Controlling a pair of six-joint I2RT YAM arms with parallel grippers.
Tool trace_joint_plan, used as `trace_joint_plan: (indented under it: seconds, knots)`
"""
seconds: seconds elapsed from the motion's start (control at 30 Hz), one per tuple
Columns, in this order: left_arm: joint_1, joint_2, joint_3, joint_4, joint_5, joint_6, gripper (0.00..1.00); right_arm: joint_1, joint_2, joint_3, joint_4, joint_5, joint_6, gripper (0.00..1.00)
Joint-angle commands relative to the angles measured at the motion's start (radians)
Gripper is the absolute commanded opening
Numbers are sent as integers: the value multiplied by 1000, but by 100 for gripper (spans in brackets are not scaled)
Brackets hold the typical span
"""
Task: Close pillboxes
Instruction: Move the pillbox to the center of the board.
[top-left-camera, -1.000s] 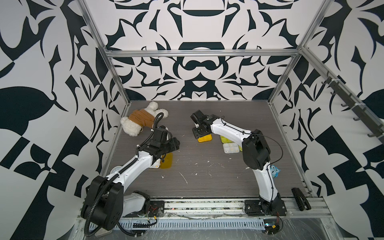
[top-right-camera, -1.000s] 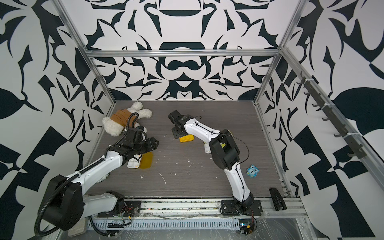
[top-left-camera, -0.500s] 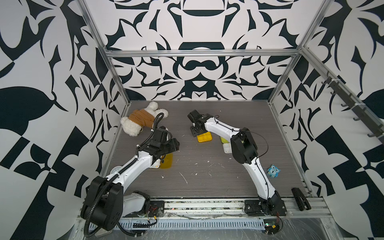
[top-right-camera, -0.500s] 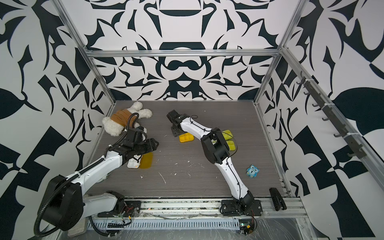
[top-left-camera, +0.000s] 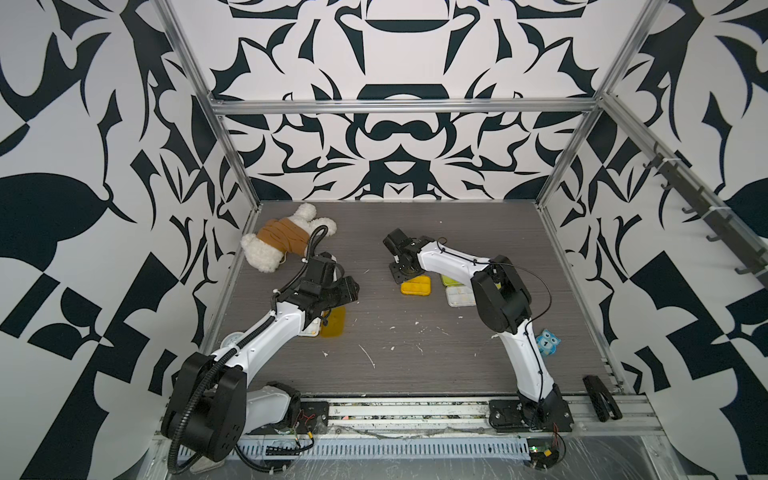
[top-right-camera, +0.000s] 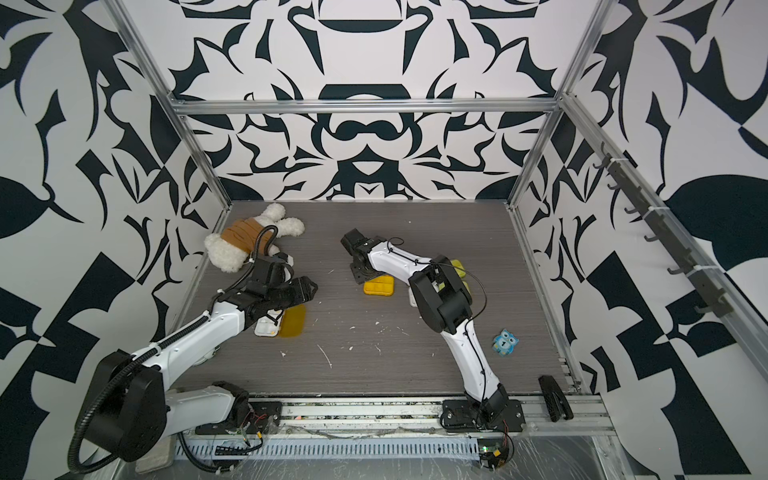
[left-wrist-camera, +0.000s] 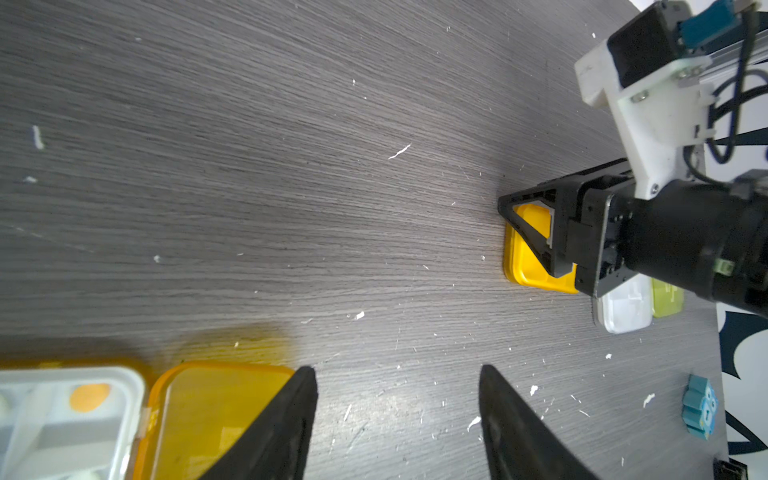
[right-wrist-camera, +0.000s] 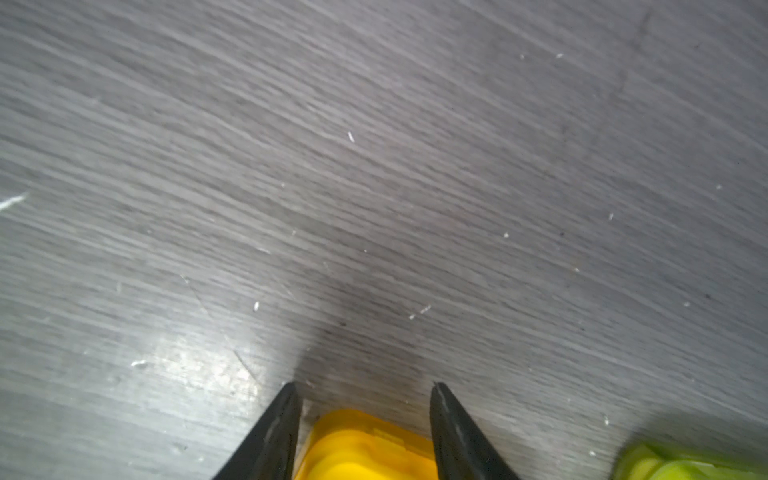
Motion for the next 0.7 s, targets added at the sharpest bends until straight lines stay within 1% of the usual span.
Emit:
trace_joint_plan:
  seconds: [0.0,0.1,0.2,0.27,0.33,0.4,0.43,0.5,0.57,0.63,0.67]
  knots:
    - [3,-13,29,-30,-7,7,65,13,-45,9,-4,23,-25,54]
    - [3,-29,32,-54,-44,8,65,29,-55,-2,-11,50,-46,54]
    - [17,-60,32,-102,-141,-10,67,46,-93,-36,-3,80,-52,54]
    - [69,-87,22,-128,-171,-43,68,59,-138,-49,3,68,-43,54]
    - [139,-109,7,-141,-172,-77,69,71,-178,-60,15,22,-20,54]
    - [215,-120,-12,-144,-166,-105,70,86,-211,-66,26,4,9,53]
    - [258,-122,-23,-149,-157,-123,70,98,-224,-71,34,-34,19,52]
    - [339,-110,-44,-152,-134,-153,71,120,-242,-79,45,-44,23,52]
    - [424,-78,-67,-128,-61,-185,71,134,-249,-82,50,-54,26,52]
    - [472,-36,-80,-115,-8,-208,70,142,-255,-92,59,-70,28,52]
    - [481,-17,-81,-103,6,-204,70,144,-258,-98,61,-72,29,51]
